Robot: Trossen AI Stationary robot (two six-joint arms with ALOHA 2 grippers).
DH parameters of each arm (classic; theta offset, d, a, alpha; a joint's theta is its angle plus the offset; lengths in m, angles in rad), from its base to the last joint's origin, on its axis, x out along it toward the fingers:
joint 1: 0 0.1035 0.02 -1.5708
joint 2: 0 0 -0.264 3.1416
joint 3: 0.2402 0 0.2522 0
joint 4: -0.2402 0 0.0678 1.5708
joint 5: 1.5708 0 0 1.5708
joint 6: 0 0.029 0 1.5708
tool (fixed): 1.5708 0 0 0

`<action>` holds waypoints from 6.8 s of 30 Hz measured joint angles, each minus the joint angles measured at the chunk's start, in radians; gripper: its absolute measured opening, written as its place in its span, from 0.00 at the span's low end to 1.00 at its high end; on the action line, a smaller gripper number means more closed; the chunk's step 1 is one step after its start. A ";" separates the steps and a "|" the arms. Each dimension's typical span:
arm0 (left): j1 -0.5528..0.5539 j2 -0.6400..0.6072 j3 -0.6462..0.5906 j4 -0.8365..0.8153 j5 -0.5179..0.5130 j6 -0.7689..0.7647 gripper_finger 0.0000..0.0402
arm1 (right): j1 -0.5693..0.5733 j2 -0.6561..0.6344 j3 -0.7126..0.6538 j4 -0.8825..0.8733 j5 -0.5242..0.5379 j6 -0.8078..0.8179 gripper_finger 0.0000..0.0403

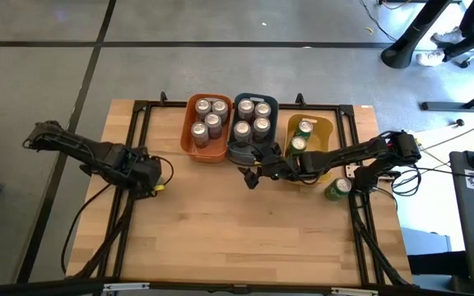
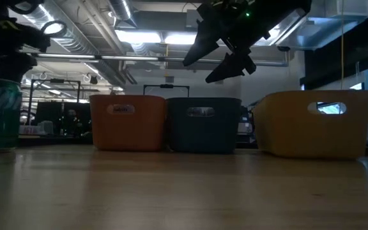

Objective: Sort soda cans
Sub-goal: Put the left green soda can into the yellow bin

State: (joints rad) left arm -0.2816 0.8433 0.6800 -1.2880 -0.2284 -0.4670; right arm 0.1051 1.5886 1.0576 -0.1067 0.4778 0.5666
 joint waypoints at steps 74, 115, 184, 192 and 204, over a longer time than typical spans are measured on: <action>0.059 0.775 0.587 0.325 0.076 0.475 0.86 | 0.241 0.001 -0.001 -0.078 -0.141 -0.020 0.99; 0.048 0.265 -0.264 1.358 0.033 0.244 0.86 | 0.116 0.475 0.044 0.968 -0.104 -0.335 0.99; 0.056 0.313 -0.264 1.383 0.031 0.275 0.86 | 0.224 -0.328 -0.227 -0.670 0.594 0.741 0.72; 0.056 0.313 -0.264 1.385 0.031 0.286 0.86 | 0.222 -0.311 -0.439 -0.337 0.630 0.736 0.72; 0.063 0.313 -0.264 1.394 0.031 0.289 0.86 | 0.222 -0.247 -0.517 -0.214 0.656 0.740 0.72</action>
State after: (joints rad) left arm -0.2185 1.1561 0.4164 0.1064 -0.1978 -0.1781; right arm 0.3271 1.3419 0.5407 -0.3204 1.1336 1.3067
